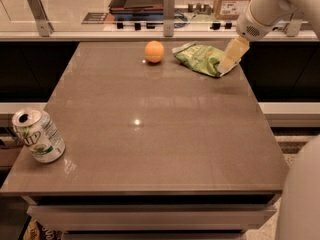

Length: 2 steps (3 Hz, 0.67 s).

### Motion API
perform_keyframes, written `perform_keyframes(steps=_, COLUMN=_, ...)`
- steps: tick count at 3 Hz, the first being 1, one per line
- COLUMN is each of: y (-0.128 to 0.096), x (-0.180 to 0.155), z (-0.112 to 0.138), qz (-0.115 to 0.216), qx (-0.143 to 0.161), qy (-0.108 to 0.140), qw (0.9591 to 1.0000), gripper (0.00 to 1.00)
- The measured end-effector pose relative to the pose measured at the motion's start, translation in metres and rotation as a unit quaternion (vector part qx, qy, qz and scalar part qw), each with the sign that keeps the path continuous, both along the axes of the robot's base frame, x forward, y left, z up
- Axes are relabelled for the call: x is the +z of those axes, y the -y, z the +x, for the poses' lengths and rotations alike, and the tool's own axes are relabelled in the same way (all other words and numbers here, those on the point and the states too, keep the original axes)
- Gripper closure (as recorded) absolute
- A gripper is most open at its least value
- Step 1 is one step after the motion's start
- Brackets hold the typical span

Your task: Move green jalapeno chip bag near 7up can

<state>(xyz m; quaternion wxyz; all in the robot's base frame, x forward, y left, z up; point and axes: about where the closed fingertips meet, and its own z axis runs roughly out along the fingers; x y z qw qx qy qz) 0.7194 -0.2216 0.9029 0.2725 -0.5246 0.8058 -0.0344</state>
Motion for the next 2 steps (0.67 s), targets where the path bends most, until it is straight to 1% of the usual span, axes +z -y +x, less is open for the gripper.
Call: perform_keyframes(steps=2, y=-0.007, x=-0.04, z=0.012, qz=0.018, qx=0.003, qy=-0.031, qw=0.9994, gripper=0.0)
